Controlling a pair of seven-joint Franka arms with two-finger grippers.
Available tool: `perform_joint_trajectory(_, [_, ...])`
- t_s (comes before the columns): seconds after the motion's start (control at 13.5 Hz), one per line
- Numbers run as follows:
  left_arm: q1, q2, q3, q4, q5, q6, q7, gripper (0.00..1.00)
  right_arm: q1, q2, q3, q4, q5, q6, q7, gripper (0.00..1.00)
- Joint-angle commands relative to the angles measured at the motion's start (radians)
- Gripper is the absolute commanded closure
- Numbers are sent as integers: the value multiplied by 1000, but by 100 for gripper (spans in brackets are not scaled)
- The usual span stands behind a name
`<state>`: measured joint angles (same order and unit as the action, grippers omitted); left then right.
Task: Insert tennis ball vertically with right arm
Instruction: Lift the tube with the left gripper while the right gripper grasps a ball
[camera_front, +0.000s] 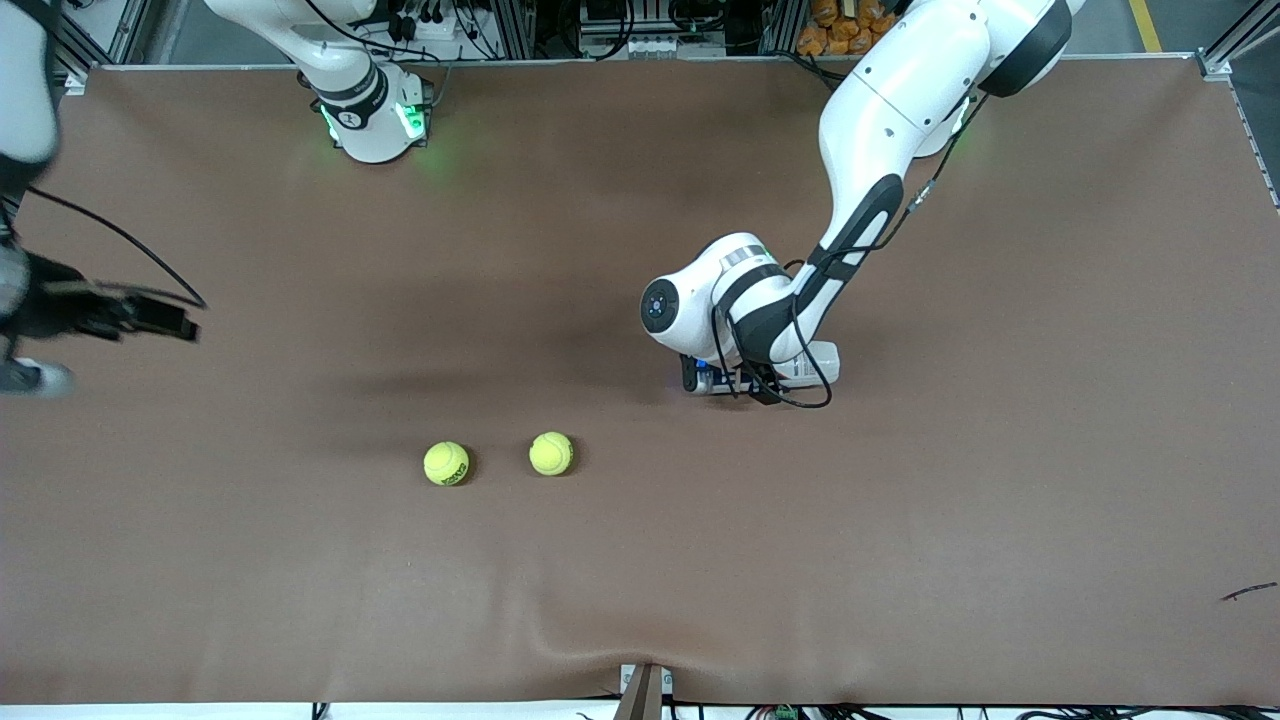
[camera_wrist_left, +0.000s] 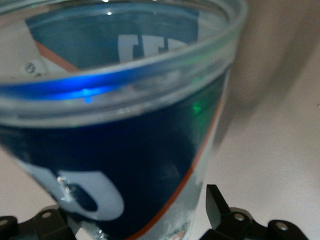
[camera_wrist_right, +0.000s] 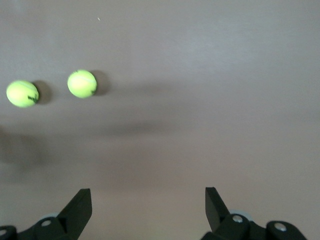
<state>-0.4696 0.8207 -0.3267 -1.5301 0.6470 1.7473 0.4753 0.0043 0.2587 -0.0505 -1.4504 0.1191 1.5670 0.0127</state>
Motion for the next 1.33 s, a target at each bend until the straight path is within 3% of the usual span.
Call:
perform_joint_trajectory(0.0, [8, 26, 2, 18, 6, 1, -16, 0, 72, 111, -5, 19, 75, 76, 125, 0])
perform_joint_trajectory(0.37, [17, 31, 2, 18, -4, 1, -35, 0, 235, 276, -5, 30, 111, 272, 459, 0])
perform_joint_trajectory(0.81, [17, 34, 3, 18, -4, 1, -37, 0, 390, 414, -6, 39, 99, 579, 461, 0])
perform_joint_trajectory(1.04, [17, 34, 3, 18, -3, 1, -37, 17, 427, 456, -5, 39, 93, 653, 358, 0])
perform_joint_trajectory(1.26, [17, 34, 2, 18, -3, 1, -38, 23, 491, 511, -6, 38, 83, 757, 305, 0])
